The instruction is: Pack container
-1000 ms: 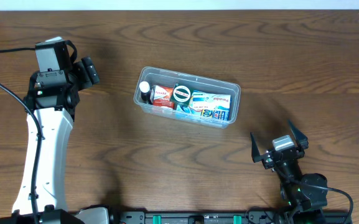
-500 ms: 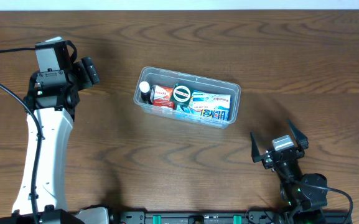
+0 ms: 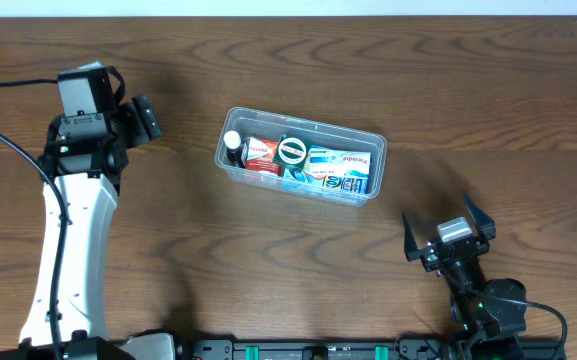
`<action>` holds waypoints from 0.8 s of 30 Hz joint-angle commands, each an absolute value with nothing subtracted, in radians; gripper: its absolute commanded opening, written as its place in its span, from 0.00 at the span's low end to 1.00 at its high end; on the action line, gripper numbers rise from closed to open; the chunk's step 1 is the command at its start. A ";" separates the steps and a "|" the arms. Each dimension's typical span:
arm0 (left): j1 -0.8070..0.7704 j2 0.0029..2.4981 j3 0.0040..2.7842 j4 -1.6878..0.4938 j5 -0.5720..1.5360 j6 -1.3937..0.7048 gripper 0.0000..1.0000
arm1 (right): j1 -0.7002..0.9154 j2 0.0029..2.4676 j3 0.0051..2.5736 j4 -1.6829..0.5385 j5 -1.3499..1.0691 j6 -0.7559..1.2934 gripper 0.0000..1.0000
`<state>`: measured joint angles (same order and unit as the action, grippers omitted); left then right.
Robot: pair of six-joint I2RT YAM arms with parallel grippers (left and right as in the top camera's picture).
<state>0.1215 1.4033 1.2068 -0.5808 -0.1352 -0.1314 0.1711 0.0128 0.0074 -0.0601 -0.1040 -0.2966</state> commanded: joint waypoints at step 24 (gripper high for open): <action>0.087 0.841 0.965 -0.904 -0.011 -0.144 0.98 | 0.157 0.011 0.006 -0.064 -0.105 -0.304 0.99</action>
<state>0.0998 0.8715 1.0359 -0.9085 -0.0216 -0.1349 0.1711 0.0128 0.0074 -0.0605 -0.1040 -0.2966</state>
